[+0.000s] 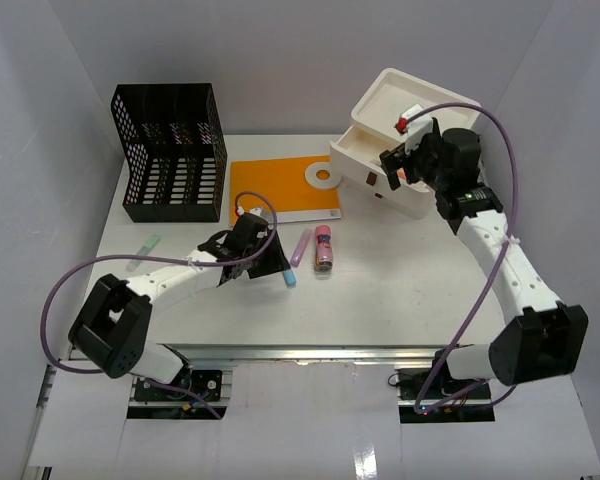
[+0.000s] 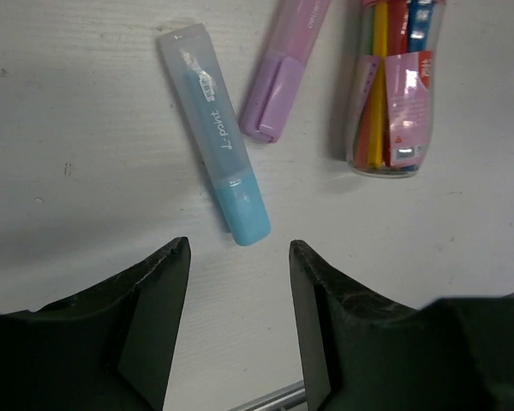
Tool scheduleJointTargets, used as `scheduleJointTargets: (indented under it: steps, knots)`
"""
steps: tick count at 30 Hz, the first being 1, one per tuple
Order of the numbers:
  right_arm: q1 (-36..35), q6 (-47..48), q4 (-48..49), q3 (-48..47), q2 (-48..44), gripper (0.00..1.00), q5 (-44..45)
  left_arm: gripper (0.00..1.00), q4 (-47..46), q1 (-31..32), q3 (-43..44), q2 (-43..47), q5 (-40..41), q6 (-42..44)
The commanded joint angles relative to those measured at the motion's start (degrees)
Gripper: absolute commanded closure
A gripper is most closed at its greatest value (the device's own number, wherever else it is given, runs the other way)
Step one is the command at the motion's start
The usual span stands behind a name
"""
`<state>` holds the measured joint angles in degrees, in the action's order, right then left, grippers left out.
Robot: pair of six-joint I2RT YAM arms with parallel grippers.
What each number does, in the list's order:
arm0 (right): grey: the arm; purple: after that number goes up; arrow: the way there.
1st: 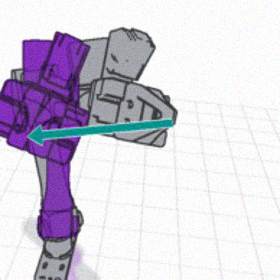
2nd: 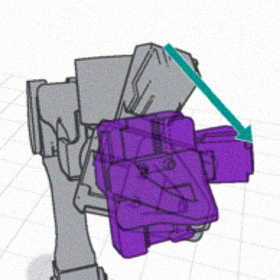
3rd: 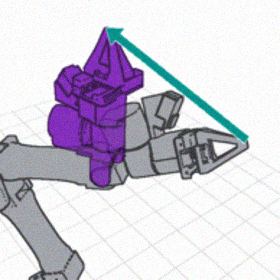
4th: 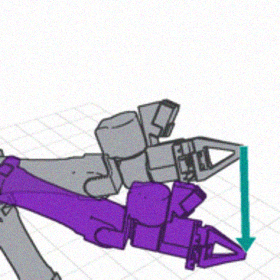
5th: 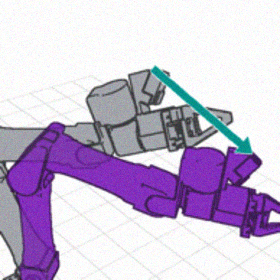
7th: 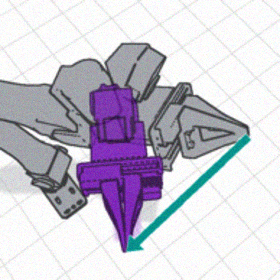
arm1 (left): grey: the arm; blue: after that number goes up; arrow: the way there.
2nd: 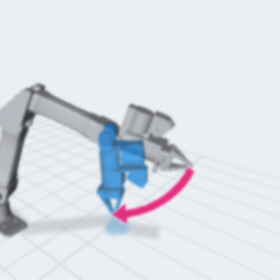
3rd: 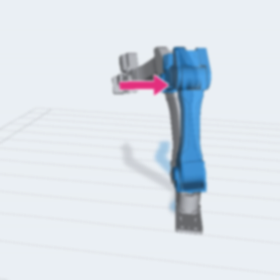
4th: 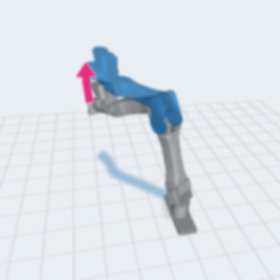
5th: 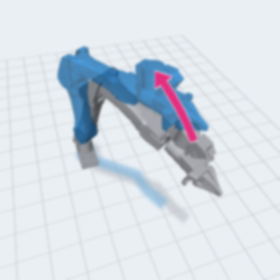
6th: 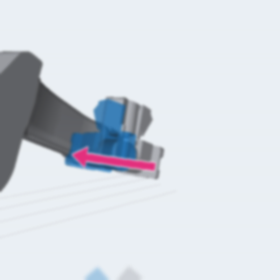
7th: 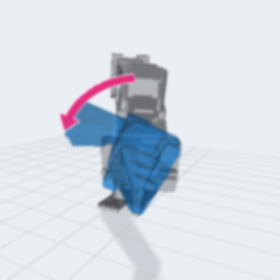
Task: Organize the desk
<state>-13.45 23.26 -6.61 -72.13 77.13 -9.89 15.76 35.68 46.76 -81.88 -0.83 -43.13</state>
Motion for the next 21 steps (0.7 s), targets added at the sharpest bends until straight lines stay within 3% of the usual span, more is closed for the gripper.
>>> scheduleJointTargets:
  steps: [1,5,9,15,21]
  knots:
    - [0.3,0.4,-1.2,5.1,-13.4,0.10,-17.5,0.41,6.5,-0.3,6.2,-6.1,2.6,-0.5]
    - [0.3,-2.6,0.6,18.0,-22.1,0.10,-26.3,0.41,10.2,0.2,11.4,-11.5,3.2,-0.7]
    - [0.6,-2.0,3.7,27.2,-27.5,0.10,-26.9,0.41,15.5,1.5,17.2,-16.9,6.2,-0.7]
    - [4.1,-3.1,6.5,34.6,-30.7,0.10,-30.8,0.40,23.6,4.3,25.0,-25.3,11.2,-1.3]
    - [6.3,-4.4,7.6,35.7,-32.2,0.10,-34.0,0.46,28.2,5.7,27.6,-29.6,15.5,-1.9]
